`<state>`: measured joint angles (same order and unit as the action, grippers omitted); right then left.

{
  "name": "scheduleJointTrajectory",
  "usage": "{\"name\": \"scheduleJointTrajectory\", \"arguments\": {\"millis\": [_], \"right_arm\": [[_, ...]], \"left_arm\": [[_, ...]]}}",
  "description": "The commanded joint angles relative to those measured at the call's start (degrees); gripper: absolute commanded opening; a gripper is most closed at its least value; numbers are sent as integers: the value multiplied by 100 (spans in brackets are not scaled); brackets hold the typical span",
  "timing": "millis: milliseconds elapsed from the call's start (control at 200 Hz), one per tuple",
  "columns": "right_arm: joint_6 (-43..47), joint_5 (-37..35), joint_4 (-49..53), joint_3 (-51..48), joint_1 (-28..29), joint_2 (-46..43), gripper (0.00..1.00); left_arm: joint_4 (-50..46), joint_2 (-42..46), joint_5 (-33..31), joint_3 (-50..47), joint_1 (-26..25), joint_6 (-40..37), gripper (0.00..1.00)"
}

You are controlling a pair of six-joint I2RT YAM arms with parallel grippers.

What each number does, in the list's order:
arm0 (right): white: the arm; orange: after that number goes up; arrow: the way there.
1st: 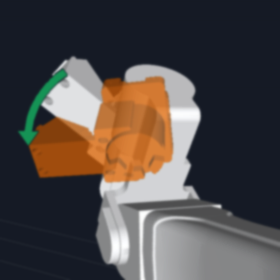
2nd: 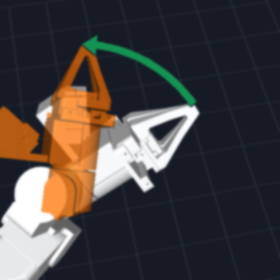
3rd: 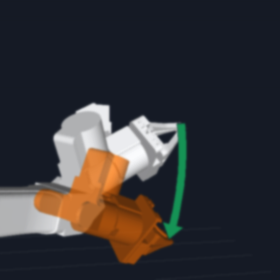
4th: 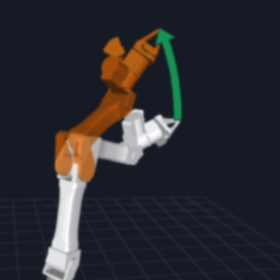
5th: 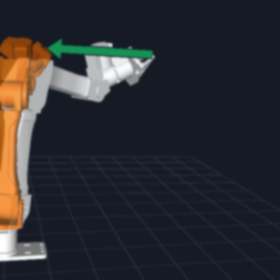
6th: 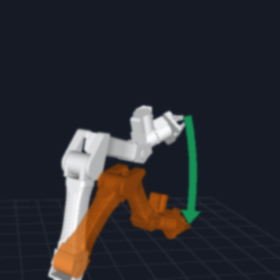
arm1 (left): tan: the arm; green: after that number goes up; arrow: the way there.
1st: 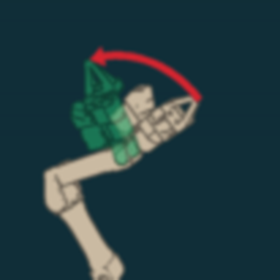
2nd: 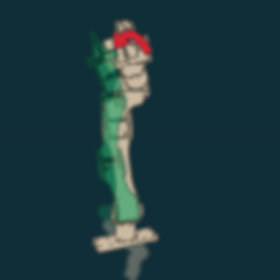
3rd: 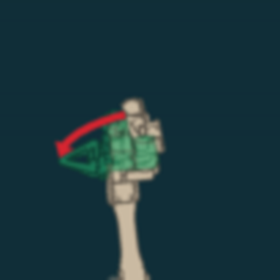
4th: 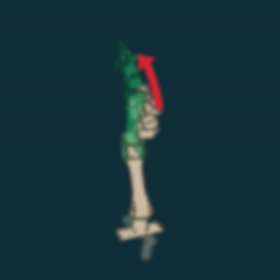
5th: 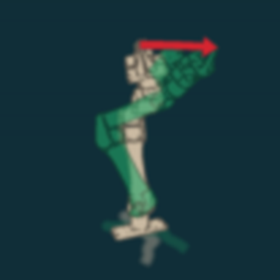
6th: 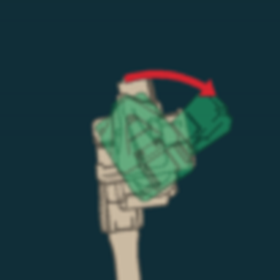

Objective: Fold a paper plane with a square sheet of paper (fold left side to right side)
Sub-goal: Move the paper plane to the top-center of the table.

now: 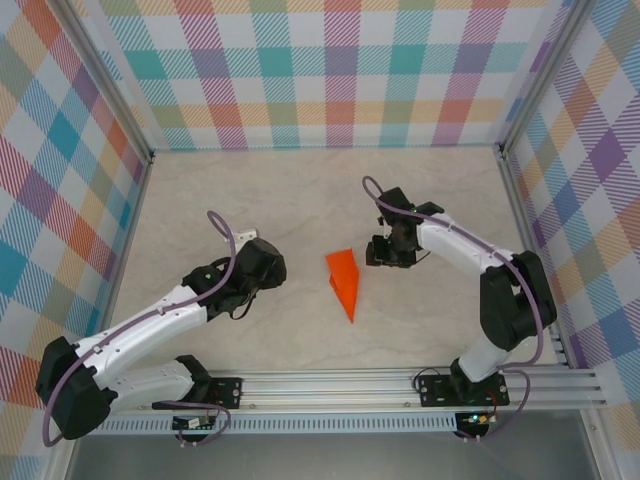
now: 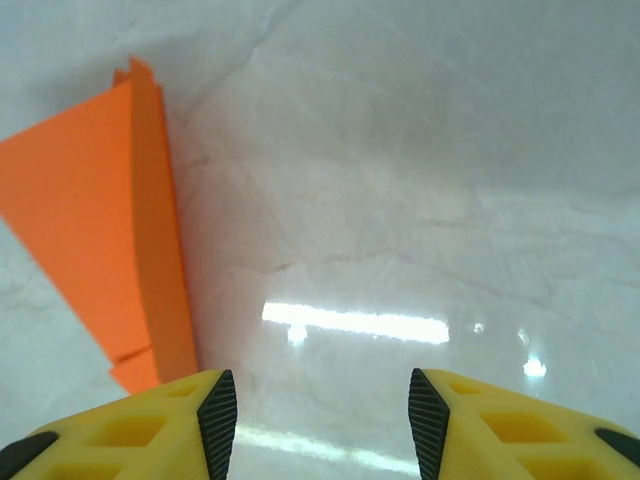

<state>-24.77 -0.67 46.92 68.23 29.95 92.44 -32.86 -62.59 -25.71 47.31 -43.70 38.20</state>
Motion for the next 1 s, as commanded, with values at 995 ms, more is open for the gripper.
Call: {"name": "scheduleJointTrajectory", "arguments": {"millis": [995], "right_arm": [[-652, -1873, 1547, 2264, 2482, 2722, 57]], "left_arm": [[-748, 2637, -1509, -1030, 58, 746, 99]]}}
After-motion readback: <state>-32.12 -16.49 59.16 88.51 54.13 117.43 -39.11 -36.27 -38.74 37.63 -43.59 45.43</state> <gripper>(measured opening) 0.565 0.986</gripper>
